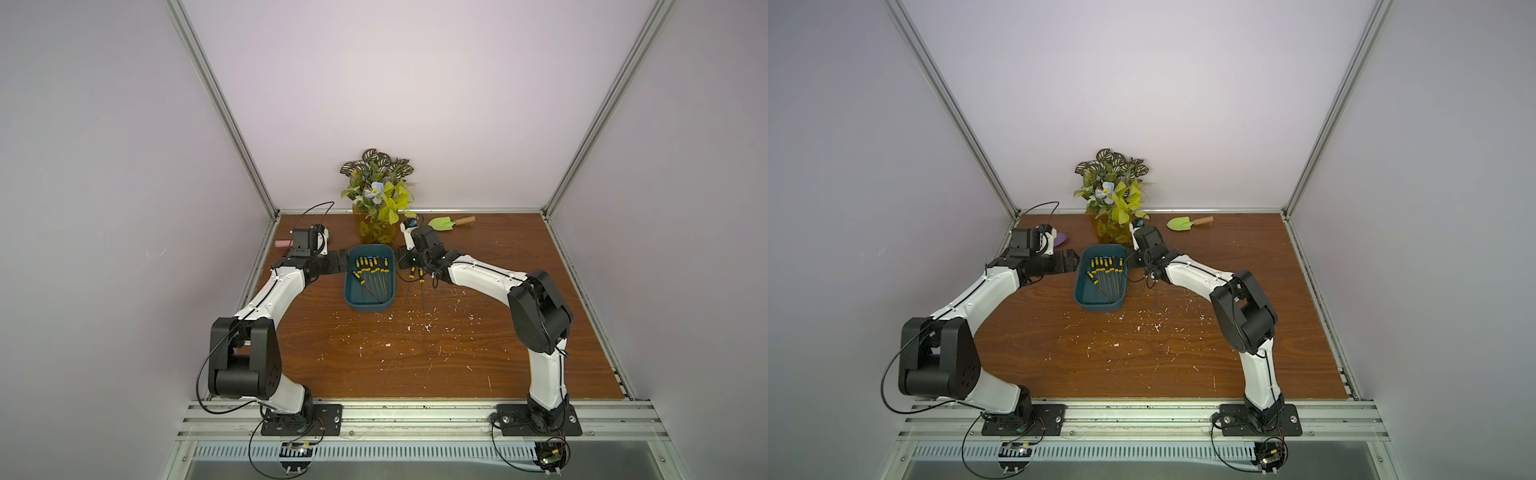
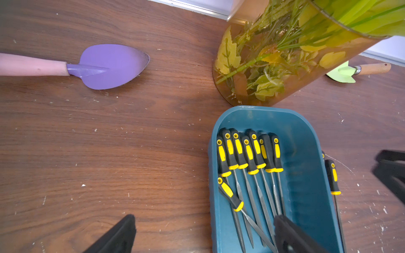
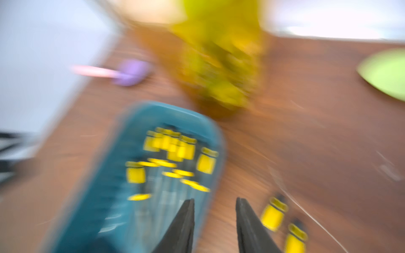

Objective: Take the file tool out of the storage box
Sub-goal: Place the file tool at the center of the board, then pick up the file tool from the storage box.

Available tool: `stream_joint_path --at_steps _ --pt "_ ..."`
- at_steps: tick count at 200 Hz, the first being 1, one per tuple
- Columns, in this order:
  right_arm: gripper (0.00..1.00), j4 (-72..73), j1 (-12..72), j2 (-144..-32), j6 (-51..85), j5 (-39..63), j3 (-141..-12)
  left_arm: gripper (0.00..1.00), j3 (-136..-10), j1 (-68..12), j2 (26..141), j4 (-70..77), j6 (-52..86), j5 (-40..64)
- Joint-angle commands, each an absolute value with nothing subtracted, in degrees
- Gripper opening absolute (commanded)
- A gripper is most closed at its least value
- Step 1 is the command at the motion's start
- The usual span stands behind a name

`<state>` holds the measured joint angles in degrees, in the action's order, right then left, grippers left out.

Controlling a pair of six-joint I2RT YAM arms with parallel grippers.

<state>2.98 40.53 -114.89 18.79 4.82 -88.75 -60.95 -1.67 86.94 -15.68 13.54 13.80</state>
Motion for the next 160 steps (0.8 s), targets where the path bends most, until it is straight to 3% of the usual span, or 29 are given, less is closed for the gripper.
stream_joint_path --at_steps 1,39,91,160 --pt "0.38 6.2 41.9 -117.4 12.9 22.6 -92.6 1.00 -61.9 0.4 84.4 -15.7 14.9 14.4" --pt "0.38 -6.5 45.1 -127.8 6.7 22.4 -107.1 1.00 -60.1 2.1 82.3 -13.2 15.0 13.7" --pt "0.36 -21.6 48.3 -141.9 3.1 14.2 -127.2 1.00 -60.9 2.1 82.2 -15.2 15.1 10.7" --pt "0.32 -26.6 49.7 -148.5 2.2 10.7 -135.4 1.00 -61.0 2.2 82.9 -15.2 14.7 12.5"
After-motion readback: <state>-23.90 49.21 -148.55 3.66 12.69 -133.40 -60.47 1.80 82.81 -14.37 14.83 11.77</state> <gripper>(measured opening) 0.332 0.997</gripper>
